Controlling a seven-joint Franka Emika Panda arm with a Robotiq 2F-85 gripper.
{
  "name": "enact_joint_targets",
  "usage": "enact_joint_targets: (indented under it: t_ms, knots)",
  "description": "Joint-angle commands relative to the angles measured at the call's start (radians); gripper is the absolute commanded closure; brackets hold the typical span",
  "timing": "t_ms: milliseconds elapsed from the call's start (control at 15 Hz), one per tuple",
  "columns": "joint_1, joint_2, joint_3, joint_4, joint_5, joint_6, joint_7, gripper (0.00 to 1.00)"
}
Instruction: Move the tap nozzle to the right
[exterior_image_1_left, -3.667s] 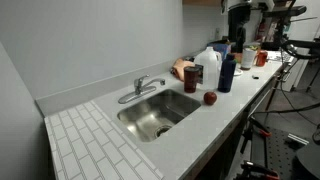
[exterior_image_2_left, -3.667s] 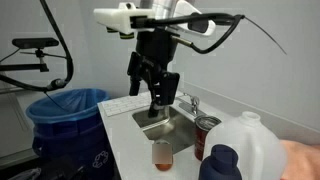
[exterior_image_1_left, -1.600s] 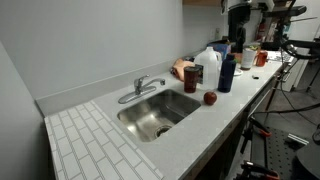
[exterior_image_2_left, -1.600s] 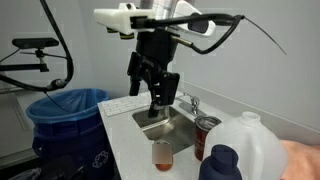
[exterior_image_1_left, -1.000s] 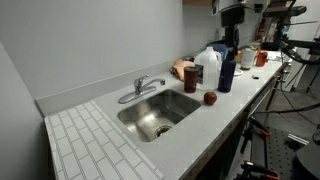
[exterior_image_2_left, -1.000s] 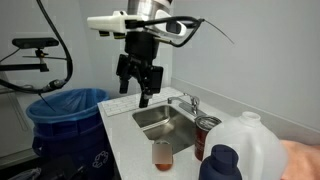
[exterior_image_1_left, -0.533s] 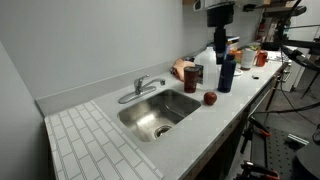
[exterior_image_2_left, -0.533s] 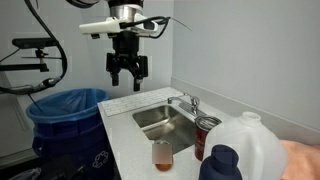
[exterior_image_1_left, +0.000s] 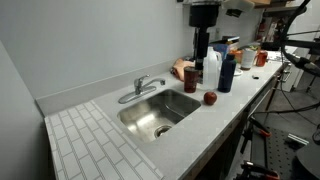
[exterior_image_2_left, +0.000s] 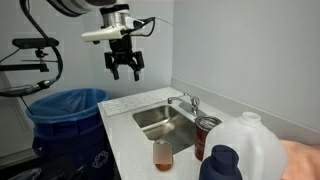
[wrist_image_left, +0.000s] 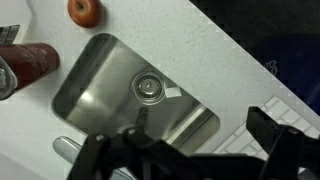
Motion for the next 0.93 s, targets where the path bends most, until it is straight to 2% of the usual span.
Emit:
enact_joint_targets:
  t_ms: [0, 400, 867]
  knots:
    - [0.007, 0.007, -0.006, 0.002, -0.002, 0.004, 0.001, 0.0]
    - [0.004, 0.022, -0.005, 0.015, -0.007, 0.007, 0.006, 0.0]
    - [0.001, 0.186, 0.012, 0.196, -0.015, -0.004, 0.057, 0.0]
